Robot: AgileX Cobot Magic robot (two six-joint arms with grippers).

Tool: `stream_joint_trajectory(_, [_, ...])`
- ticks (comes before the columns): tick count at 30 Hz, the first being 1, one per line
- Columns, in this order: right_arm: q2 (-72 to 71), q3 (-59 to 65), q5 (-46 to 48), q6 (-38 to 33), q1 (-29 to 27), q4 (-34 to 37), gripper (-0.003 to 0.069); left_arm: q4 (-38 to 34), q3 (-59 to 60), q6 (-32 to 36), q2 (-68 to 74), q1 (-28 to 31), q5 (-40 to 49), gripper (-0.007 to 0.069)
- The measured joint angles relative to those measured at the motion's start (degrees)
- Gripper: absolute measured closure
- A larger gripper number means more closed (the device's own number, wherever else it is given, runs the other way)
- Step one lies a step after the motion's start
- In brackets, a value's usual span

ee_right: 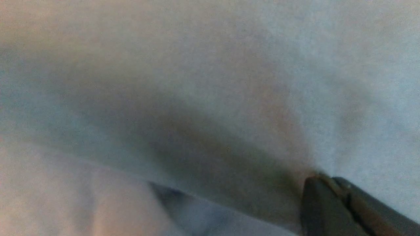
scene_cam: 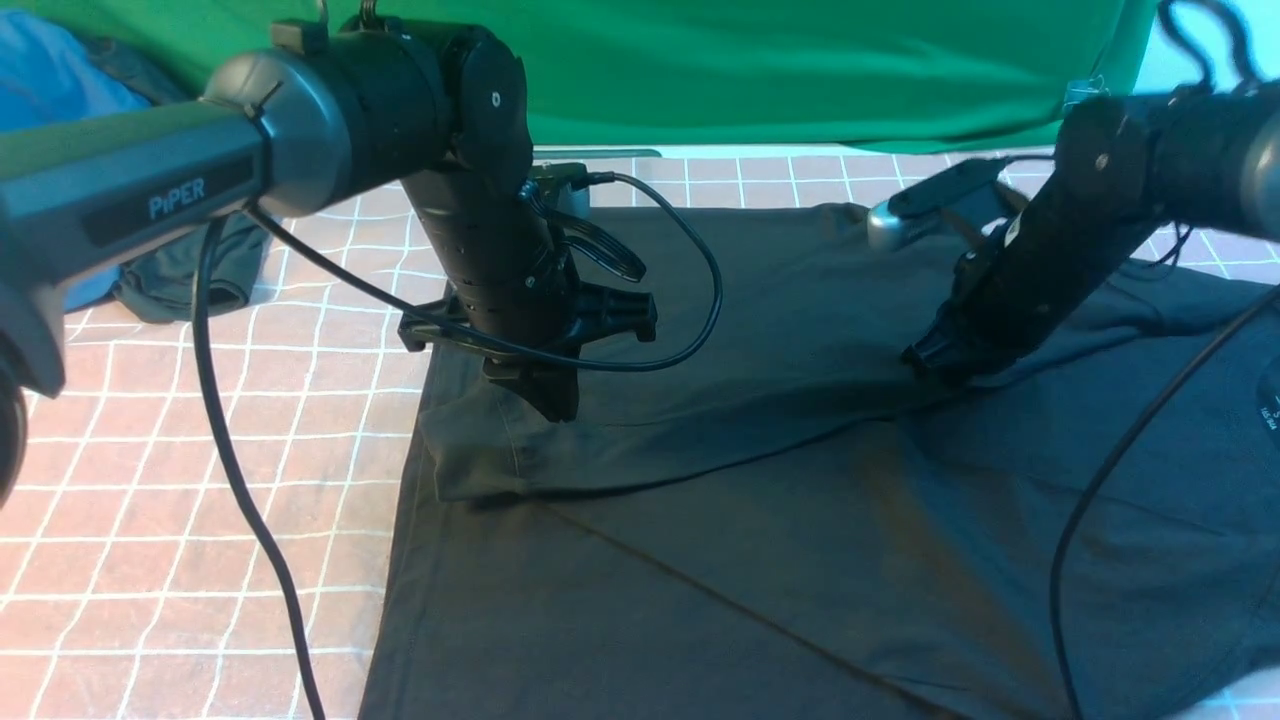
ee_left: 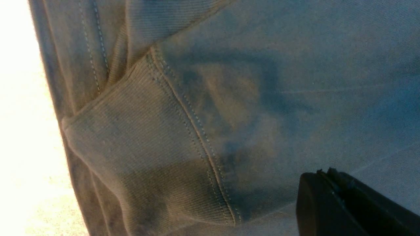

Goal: Fold a long-sleeved shirt over a pink coffee tablecloth.
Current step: 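Grasp the near edge of the shirt at its hem and shoulder corners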

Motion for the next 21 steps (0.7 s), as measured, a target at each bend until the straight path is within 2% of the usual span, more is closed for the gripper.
stream_joint_trajectory(7, [-0.36, 0.0, 2.67, 1.42, 0.0, -0.06, 0.0613, 0.0, 0.0, 0.04, 0.0, 0.0, 0.0, 0.061])
stream_joint_trajectory(9, [0.23, 0.0, 2.93, 2.22, 0.0, -0.14, 0.0578, 0.0, 0.0, 0.04, 0.0, 0.0, 0.0, 0.061])
stream_joint_trajectory(14, [0.46, 0.0, 3.8, 3.46, 0.0, -0.32, 0.0307, 0.57, 0.0, 0.04, -0.06, 0.1, 0.71, 0.061])
stream_joint_trajectory(16, [-0.24, 0.0, 5.23, 3.43, -0.06, -0.61, 0.0251, 1.37, 0.0, -0.02, -0.59, 0.39, 1.89, 0.061])
stream_joint_trajectory(17, [-0.54, 0.06, 5.54, 3.43, -0.11, -0.73, 0.025, 1.43, 0.0, -0.08, -0.59, 0.39, 2.08, 0.061])
stream_joint_trajectory(19, [-2.87, 0.35, 7.27, 3.43, -0.4, -1.12, 0.032, 3.63, 0.0, -0.85, -2.1, 0.54, 3.9, 0.061])
stream_joint_trajectory(20, [-5.88, 0.83, 8.68, 3.43, -0.52, -1.13, 0.045, 5.29, 0.07, -2.12, -4.01, 0.55, 5.68, 0.061])
stream_joint_trajectory(21, [-7.22, 1.24, 9.06, 3.43, -0.57, -1.13, 0.0512, 5.71, 0.31, -2.58, -5.19, 0.55, 6.19, 0.061])
